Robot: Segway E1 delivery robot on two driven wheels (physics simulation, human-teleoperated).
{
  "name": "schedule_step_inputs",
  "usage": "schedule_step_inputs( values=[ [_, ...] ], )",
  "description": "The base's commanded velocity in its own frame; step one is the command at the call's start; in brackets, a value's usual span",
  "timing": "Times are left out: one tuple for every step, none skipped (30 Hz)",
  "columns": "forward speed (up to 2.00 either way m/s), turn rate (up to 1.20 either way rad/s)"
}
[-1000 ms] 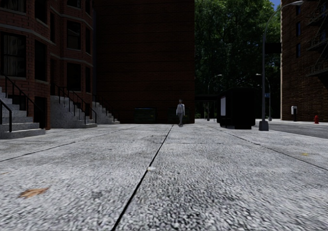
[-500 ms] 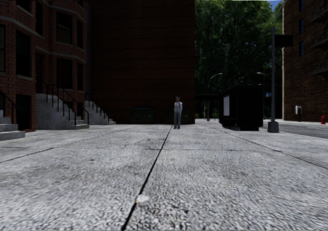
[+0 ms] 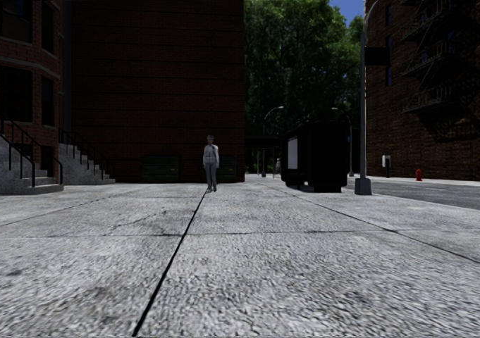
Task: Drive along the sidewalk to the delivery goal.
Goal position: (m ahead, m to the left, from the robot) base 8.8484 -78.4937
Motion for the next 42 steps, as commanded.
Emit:
schedule_step_inputs(
  values=[
    [2.0,-0.49],
    [2.0,-0.49],
    [2.0,-0.49],
    [2.0,-0.49],
    [2.0,-0.49],
    [2.0,-0.49],
    [2.0,-0.49],
    [2.0,-0.38],
    [2.0,0.0],
    [2.0,0.0],
    [2.0,0.0],
    [2.0,0.0],
    [2.0,0.0],
    [2.0,0.0],
    [2.0,0.0],
    [2.0,0.0],
    [2.0,0.0],
    [2.0,0.0],
    [2.0,0.0],
    [2.0,0.0],
    [2.0,0.0],
    [2.0,0.0],
    [2.0,0.0],
    [2.0,0.0],
    [2.0,0.0],
    [2.0,0.0],
    [2.0,0.0],
    [2.0,0.0],
    [2.0,0.0],
    [2.0,0.0],
    [2.0,0.0],
    [2.0,0.0],
    [2.0,0.0],
    [2.0,0.0],
    [2.0,0.0],
    [2.0,0.0],
    [2.0,0.0],
    [2.0,0.0],
    [2.0,0.0],
    [2.0,0.0],
    [2.0,0.0],
    [2.0,0.0]
  ],
)
